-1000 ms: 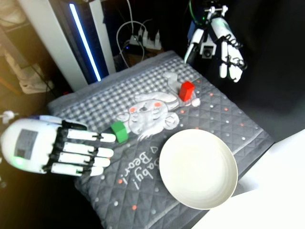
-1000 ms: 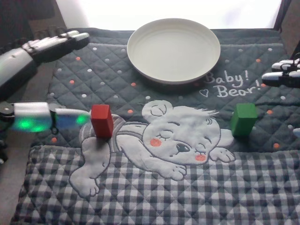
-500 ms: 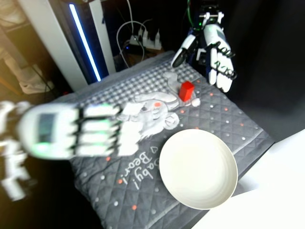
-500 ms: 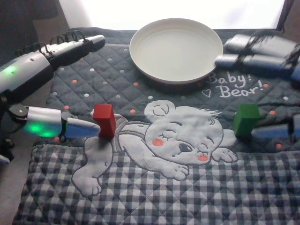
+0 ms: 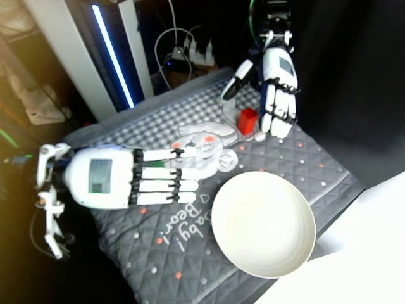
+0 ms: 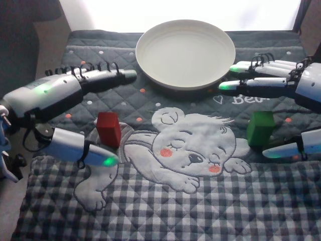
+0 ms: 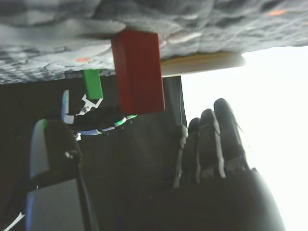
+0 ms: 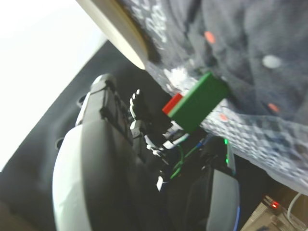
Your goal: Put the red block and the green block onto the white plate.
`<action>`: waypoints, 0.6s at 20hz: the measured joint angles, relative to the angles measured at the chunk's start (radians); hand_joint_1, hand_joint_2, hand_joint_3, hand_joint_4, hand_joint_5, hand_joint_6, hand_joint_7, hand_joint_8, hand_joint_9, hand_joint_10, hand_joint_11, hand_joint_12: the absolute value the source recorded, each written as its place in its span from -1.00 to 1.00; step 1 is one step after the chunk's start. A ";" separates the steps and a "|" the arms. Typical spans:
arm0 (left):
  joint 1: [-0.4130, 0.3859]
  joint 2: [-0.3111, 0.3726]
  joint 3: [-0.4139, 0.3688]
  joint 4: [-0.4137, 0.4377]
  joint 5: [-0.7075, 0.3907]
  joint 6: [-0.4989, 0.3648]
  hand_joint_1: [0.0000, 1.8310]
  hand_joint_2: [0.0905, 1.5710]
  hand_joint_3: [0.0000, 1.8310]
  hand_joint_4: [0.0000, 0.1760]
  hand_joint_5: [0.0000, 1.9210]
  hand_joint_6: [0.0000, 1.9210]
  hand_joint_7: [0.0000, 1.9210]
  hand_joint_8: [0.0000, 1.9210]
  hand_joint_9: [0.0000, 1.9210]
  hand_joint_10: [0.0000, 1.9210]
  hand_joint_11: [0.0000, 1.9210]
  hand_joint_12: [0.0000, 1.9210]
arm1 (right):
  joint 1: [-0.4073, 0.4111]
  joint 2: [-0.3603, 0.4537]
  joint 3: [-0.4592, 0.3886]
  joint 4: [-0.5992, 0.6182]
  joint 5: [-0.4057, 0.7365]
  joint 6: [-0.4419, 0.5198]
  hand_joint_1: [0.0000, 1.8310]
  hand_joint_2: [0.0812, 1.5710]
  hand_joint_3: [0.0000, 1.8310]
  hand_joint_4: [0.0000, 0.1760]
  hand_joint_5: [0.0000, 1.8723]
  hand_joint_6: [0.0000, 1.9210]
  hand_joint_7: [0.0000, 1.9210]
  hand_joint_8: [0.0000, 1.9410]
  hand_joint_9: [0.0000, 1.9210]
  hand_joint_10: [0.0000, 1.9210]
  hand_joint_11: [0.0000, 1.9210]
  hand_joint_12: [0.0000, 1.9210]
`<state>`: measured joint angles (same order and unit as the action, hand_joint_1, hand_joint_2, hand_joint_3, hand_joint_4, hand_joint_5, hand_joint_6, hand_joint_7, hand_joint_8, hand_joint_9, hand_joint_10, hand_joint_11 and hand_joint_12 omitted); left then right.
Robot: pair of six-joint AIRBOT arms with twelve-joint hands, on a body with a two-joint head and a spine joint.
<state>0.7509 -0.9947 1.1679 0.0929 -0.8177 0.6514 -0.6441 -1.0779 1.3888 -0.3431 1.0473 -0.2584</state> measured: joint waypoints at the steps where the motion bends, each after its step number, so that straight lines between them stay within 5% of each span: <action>1: 0.000 0.000 0.004 0.003 0.017 0.000 -0.03 -0.01 -1.00 -0.70 -0.74 -1.00 -0.74 -1.00 -0.70 -1.00 -0.90 -0.28 | 0.000 0.000 0.000 0.003 -0.002 0.000 0.06 0.20 -0.99 0.94 -0.70 -0.99 -0.87 -0.99 -0.91 -1.00 -0.93 -0.94; 2: 0.000 0.000 0.010 0.000 0.029 0.000 0.00 0.04 -1.00 -0.81 -0.71 -1.00 -0.71 -0.99 -0.68 -0.99 -0.90 -0.28 | 0.000 -0.002 0.002 0.002 -0.005 0.000 0.07 0.21 -1.00 0.77 -0.65 -0.99 -0.81 -0.99 -0.85 -0.99 -0.91 -0.91; 3: 0.000 0.000 0.012 -0.003 0.029 0.000 0.05 0.06 -1.00 -1.00 -0.63 -0.99 -0.62 -0.99 -0.61 -0.99 -0.87 -0.26 | 0.000 -0.005 0.004 0.003 -0.006 0.000 0.08 0.20 -1.00 0.48 -0.58 -0.99 -0.68 -0.98 -0.70 -0.99 -0.77 -0.69; 5: -0.001 -0.013 0.027 -0.011 0.033 -0.002 0.03 0.09 -1.00 -1.00 -0.50 -0.99 -0.48 -0.98 -0.51 -0.98 -0.83 -0.22 | 0.000 -0.013 0.010 0.002 -0.012 0.000 0.14 0.20 -1.00 0.00 -0.47 -0.99 -0.55 -0.99 -0.55 -0.99 -0.65 -0.45; 7: -0.001 -0.025 0.034 -0.013 0.046 -0.015 -0.08 0.13 -1.00 -1.00 -0.42 -1.00 -0.37 -0.99 -0.41 -0.99 -0.79 -0.20 | 0.000 -0.016 0.010 0.000 -0.018 0.000 0.11 0.22 -1.00 -0.26 -0.41 -1.00 -0.44 -1.00 -0.41 -0.99 -0.67 -0.16; 10: -0.001 -0.037 0.040 -0.011 0.053 -0.017 -0.11 0.18 -1.00 -1.00 -0.32 -1.00 -0.20 -0.99 -0.27 -0.98 -0.72 -0.12 | 0.000 -0.016 0.010 0.006 -0.021 0.000 0.13 0.22 -1.00 -0.38 -0.30 -1.00 -0.32 -1.00 -0.42 -1.00 -0.96 0.24; 11: -0.001 -0.037 0.040 -0.012 0.051 -0.017 -0.12 0.22 -1.00 -1.00 -0.28 -1.00 -0.15 -0.99 -0.22 -0.98 -0.73 -0.06 | 0.000 -0.016 0.010 0.006 -0.021 0.000 0.19 0.24 -1.00 -0.57 -0.27 -1.00 -0.15 -0.93 -0.20 -0.87 -0.82 0.58; 12: -0.001 -0.037 0.042 -0.015 0.052 -0.017 -0.12 0.24 -1.00 -1.00 -0.25 -1.00 -0.11 -0.99 -0.18 -0.98 -0.72 -0.01 | 0.000 -0.016 0.010 0.006 -0.020 0.000 0.21 0.24 -1.00 -0.66 -0.24 -0.99 -0.07 -0.89 -0.25 -0.44 -0.74 0.72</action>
<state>0.7498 -1.0321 1.2095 0.0780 -0.7658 0.6342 -0.6441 -1.0935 1.3991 -0.3367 1.0271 -0.2588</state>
